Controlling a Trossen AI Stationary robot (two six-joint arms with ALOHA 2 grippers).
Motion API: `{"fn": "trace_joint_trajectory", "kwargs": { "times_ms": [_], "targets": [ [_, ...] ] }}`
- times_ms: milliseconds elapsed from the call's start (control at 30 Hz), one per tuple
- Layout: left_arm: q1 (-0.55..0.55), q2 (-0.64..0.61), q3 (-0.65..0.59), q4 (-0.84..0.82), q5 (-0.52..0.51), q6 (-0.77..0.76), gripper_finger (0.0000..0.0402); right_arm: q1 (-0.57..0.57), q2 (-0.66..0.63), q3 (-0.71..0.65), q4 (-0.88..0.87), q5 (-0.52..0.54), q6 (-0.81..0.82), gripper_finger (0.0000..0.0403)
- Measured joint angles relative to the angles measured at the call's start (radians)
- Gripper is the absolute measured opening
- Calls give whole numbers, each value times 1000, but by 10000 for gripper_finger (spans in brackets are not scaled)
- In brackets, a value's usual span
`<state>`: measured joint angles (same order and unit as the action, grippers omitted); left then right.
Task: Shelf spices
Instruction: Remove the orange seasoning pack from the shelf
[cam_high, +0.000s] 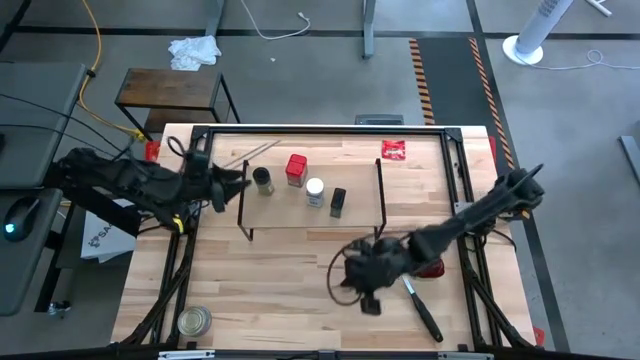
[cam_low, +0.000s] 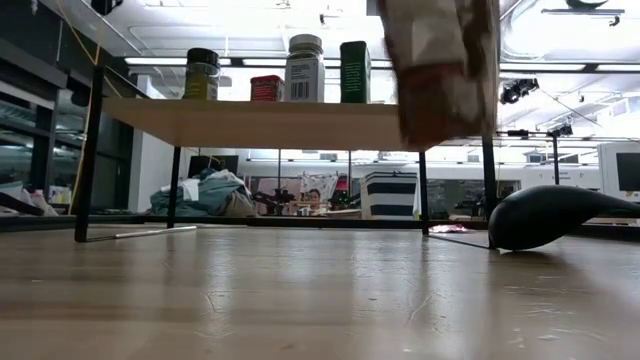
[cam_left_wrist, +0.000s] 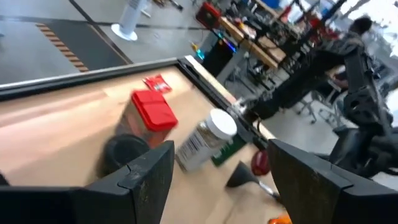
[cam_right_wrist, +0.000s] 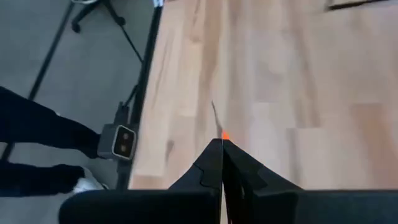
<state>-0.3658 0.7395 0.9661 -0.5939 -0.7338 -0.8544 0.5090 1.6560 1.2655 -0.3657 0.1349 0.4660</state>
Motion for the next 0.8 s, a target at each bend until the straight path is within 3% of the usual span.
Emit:
{"fn": "trace_joint_trajectory", "kwargs": {
  "times_ms": [200, 367, 800],
  "targets": [
    [-43, 56, 0, 13, -8, -50, 252, 43, 105, -40, 197, 173, 79, 0],
    [-62, 72, 0, 12, -8, -48, 252, 44, 140, -40, 257, 252, 136, 0],
    [-68, 68, 0, 7, -9, 29, 252, -4, 148, -38, 213, 262, 136, 0]
  ]
}}
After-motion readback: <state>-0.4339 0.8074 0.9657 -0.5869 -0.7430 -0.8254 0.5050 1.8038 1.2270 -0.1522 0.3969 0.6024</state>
